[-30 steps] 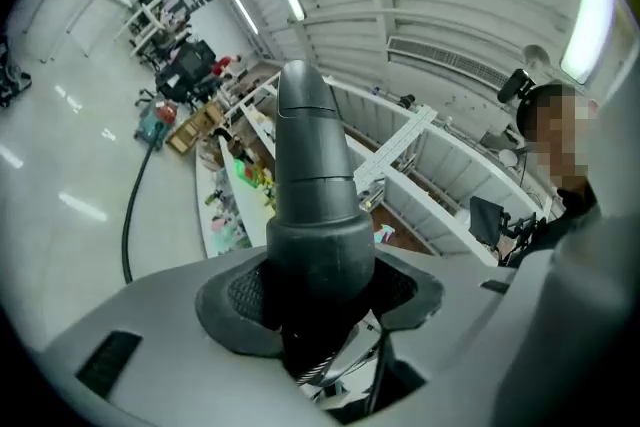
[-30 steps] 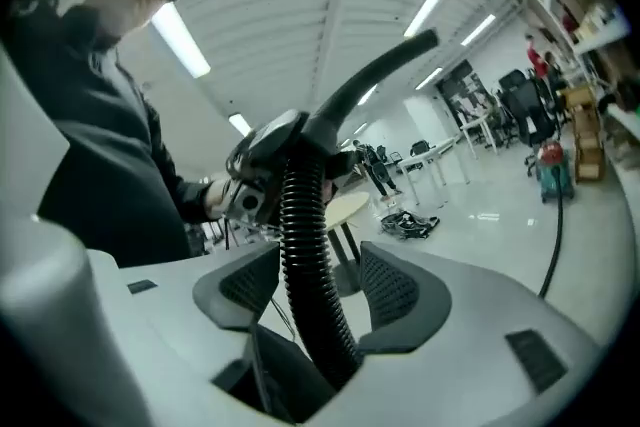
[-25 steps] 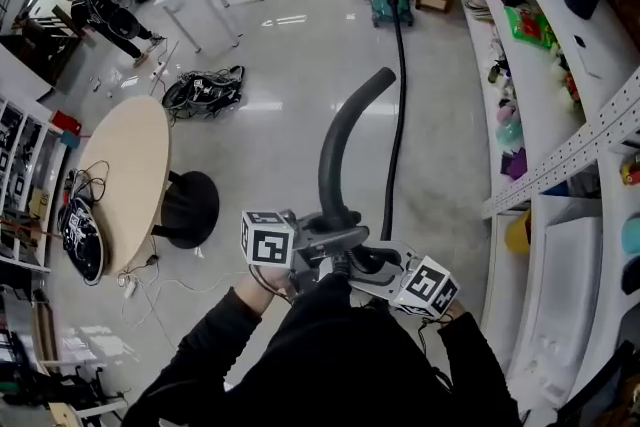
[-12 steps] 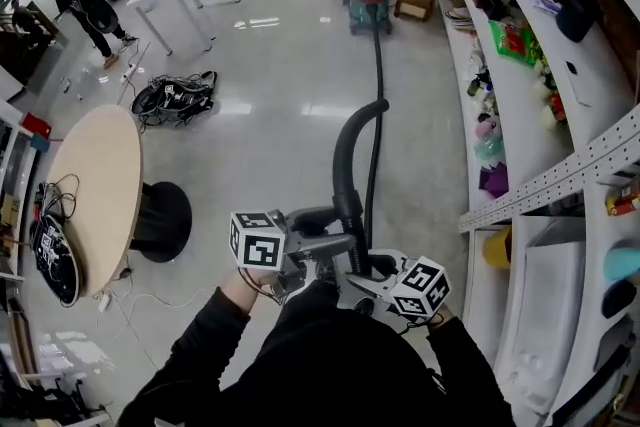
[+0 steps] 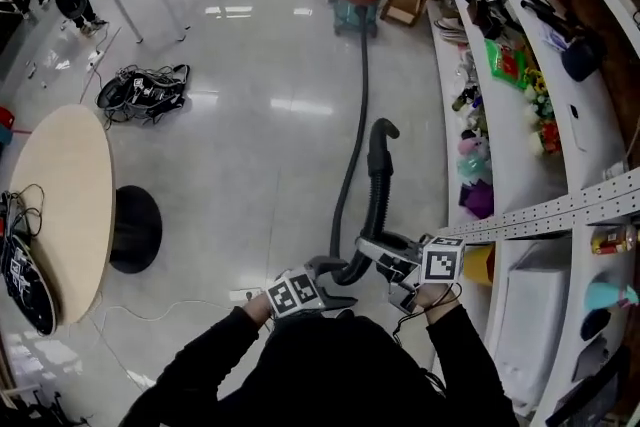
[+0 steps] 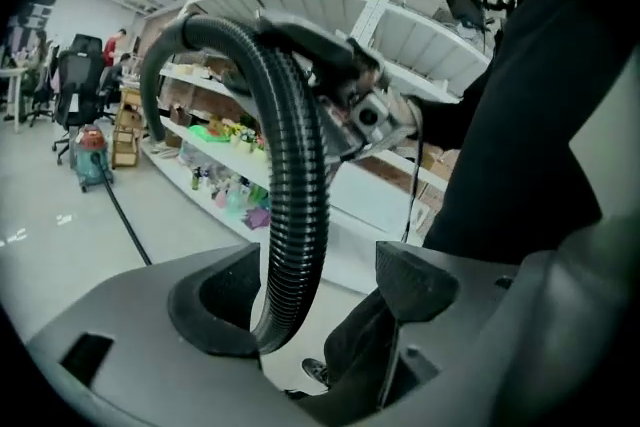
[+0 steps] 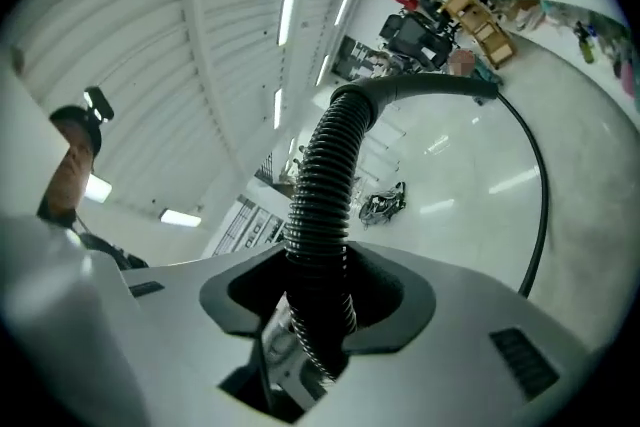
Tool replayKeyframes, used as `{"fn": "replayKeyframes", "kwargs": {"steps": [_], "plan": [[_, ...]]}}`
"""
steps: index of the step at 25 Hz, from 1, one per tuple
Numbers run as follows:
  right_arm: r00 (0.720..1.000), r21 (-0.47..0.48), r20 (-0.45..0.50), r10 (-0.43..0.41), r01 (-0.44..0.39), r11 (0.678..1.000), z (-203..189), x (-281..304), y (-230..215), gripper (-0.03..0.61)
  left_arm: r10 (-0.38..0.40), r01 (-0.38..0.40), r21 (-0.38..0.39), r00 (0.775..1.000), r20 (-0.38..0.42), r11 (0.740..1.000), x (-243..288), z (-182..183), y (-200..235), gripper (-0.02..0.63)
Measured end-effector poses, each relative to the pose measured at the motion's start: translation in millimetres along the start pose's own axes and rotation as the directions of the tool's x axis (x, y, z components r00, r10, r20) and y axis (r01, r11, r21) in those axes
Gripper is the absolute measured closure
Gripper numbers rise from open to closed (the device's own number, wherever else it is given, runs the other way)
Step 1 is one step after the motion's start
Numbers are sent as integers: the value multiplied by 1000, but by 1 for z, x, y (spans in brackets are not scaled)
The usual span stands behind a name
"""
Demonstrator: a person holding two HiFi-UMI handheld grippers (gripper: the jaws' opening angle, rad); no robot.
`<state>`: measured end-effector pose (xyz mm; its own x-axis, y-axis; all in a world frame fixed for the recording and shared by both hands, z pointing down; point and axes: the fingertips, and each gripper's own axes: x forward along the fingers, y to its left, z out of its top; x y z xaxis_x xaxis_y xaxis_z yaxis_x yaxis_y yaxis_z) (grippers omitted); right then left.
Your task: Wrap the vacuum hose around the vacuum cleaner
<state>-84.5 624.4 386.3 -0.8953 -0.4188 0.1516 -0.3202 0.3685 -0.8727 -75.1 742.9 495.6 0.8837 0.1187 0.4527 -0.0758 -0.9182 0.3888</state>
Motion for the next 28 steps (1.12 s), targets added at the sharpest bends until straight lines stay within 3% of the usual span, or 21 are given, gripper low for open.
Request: {"fn": "replayKeyframes", "kwargs": {"steps": [2,4,5,7,8,10,13,15,17,19,22,23,25,28], "plan": [[998,82,61,20,-25,996,26,14,3,393,21,-21,-1,1000,17,1000,5,2,22,261],[993,171,115,27,-47,984,48,23,0,390,10,-5,-59,997,76,998,2,13,39,278],[988,219,148,32,-64,974,59,25,-3,385,-8,18,-96,994,110,995,-3,21,45,381],[972,267,224,67,-127,955,80,26,-6,385,-58,80,-138,986,154,987,-11,36,52,409],[963,253,252,95,-161,954,89,27,-7,376,-79,103,-144,984,162,984,-14,43,54,418],[951,186,271,148,-202,962,103,26,-7,248,-97,134,-178,975,200,975,-22,59,63,436],[956,126,244,166,-201,972,109,12,-21,236,-69,182,-318,940,335,930,-42,90,89,437],[976,49,178,123,-133,990,102,-7,-43,238,-33,204,-400,919,394,893,-51,110,109,437],[993,-62,64,97,-93,994,82,-28,-60,238,-7,200,-448,918,396,871,-52,128,124,437],[991,-180,-91,95,-110,978,56,-42,-69,238,11,186,-471,922,386,862,-49,145,134,437],[956,-390,-290,44,-160,907,33,-43,-79,236,-11,211,-483,923,385,850,-39,175,143,437],[943,-474,-333,10,-177,862,31,-40,-83,238,-28,224,-487,925,378,844,-34,185,145,437],[907,-623,-417,-53,-242,744,29,-33,-87,238,-56,242,-491,930,363,837,-21,204,148,437],[843,-717,-528,-103,-378,585,25,-33,-86,242,-72,252,-499,934,351,829,0,233,158,437]]}}
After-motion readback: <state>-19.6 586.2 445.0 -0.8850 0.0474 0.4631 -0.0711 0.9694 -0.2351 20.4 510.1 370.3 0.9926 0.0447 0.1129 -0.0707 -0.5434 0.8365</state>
